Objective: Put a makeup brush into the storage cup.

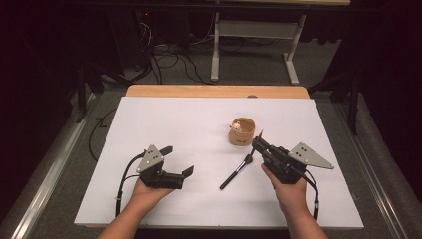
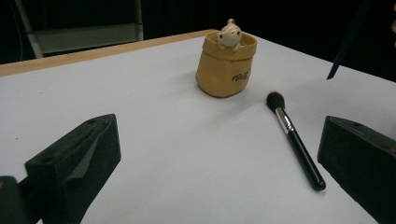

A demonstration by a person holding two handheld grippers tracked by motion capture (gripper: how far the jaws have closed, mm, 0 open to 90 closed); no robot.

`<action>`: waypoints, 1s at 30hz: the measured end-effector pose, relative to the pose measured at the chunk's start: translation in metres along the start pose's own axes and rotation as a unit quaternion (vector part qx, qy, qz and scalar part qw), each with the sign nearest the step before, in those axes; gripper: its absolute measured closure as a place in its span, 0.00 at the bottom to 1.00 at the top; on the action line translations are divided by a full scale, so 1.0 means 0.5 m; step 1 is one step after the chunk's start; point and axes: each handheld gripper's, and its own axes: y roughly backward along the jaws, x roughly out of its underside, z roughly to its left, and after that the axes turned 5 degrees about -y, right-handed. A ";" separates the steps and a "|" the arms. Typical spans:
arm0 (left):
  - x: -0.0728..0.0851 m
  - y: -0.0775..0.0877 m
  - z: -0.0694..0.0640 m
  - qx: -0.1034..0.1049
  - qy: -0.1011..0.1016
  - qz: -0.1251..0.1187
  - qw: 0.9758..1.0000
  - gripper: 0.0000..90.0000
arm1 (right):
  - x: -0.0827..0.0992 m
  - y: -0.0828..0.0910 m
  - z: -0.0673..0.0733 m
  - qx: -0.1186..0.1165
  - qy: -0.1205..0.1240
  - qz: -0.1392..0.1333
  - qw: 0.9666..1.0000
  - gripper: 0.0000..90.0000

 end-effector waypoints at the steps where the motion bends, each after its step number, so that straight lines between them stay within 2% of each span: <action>1: 0.002 0.002 0.002 -0.002 0.002 -0.001 1.000 0.00 | -0.001 0.001 -0.003 0.003 0.001 -0.002 1.000 0.95; 7: 0.012 0.008 0.006 -0.008 0.004 -0.010 1.000 0.00 | -0.004 0.010 -0.021 0.018 -0.002 -0.008 1.000 0.95; 11: 0.014 0.012 0.005 -0.013 -0.005 -0.011 1.000 0.00 | -0.005 0.016 -0.033 0.031 -0.005 -0.009 0.999 0.95; 30: 0.021 0.018 0.004 -0.003 0.005 -0.014 1.000 0.00 | -0.009 0.038 -0.067 0.066 -0.002 -0.019 0.998 0.95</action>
